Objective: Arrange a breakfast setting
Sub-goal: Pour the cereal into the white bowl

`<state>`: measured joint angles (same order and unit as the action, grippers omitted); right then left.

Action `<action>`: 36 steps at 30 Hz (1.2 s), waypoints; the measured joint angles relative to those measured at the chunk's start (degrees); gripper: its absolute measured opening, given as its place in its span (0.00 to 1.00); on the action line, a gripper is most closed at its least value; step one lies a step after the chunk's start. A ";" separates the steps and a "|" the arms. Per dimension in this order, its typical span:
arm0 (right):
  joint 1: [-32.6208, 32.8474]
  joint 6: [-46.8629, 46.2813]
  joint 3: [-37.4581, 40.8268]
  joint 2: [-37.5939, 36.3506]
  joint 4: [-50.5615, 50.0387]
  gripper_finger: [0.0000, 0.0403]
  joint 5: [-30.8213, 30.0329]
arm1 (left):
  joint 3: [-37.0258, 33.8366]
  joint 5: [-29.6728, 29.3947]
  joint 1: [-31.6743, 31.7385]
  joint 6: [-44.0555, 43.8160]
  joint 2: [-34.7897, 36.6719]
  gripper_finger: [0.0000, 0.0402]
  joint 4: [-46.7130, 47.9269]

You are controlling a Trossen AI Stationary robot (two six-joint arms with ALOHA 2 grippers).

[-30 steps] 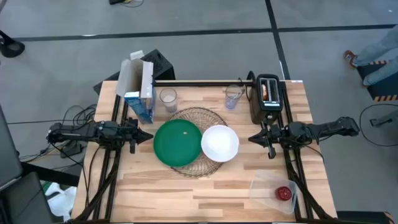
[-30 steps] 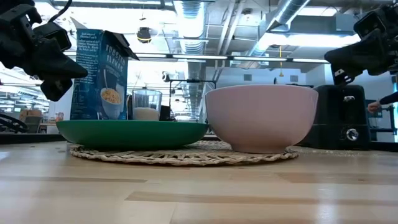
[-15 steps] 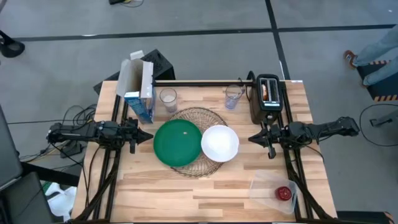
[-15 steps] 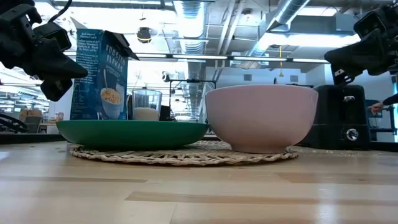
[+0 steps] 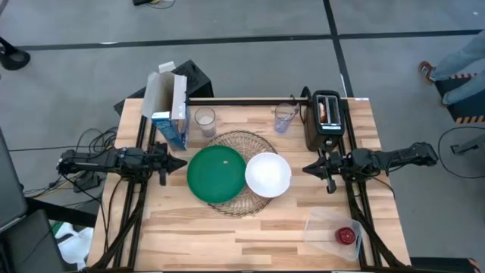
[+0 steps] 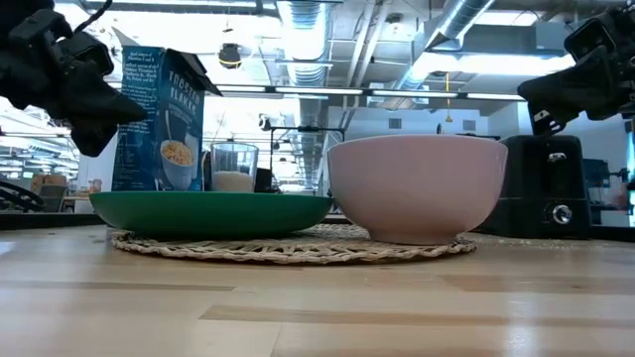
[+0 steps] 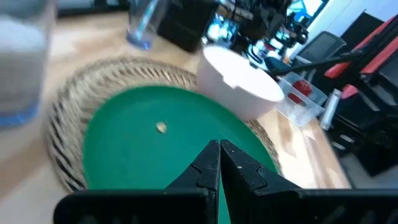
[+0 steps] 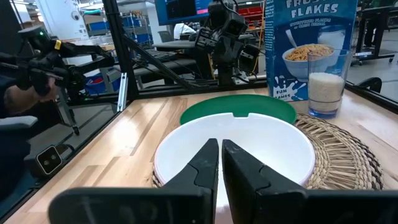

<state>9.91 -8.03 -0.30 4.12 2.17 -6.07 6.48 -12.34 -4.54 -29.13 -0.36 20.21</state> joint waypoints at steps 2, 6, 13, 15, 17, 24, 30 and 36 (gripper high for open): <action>0.01 0.00 0.00 0.00 0.00 0.13 0.00 | -0.18 -1.72 0.02 1.18 0.00 0.00 -1.77; 0.02 0.00 0.00 0.00 0.00 0.13 0.00 | -1.40 -4.00 0.02 2.10 0.00 0.00 -9.13; 0.02 0.00 0.00 0.00 0.00 0.13 0.00 | -2.30 -4.17 0.02 7.70 0.00 0.00 -17.44; 0.02 0.00 0.00 0.00 0.00 0.13 0.00 | -2.30 -3.35 0.02 9.61 0.00 0.00 -19.80; 0.02 0.00 0.00 0.00 0.00 0.13 0.00 | -2.30 -3.12 0.02 11.17 -0.02 0.00 -22.69; 0.00 0.00 0.00 0.00 0.00 0.13 0.00 | -1.79 -0.13 0.02 13.49 -3.98 0.00 -33.87; 0.01 0.00 0.00 0.00 0.00 0.13 0.00 | 6.36 -0.74 0.02 14.30 -15.73 0.00 -33.65; 0.00 0.00 0.00 0.00 0.00 0.13 0.00 | 18.94 -4.32 0.00 22.31 -27.17 0.00 -27.44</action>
<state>9.91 -8.03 -0.30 4.12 2.17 -6.07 25.42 -16.66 -4.54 -6.82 -27.53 -7.22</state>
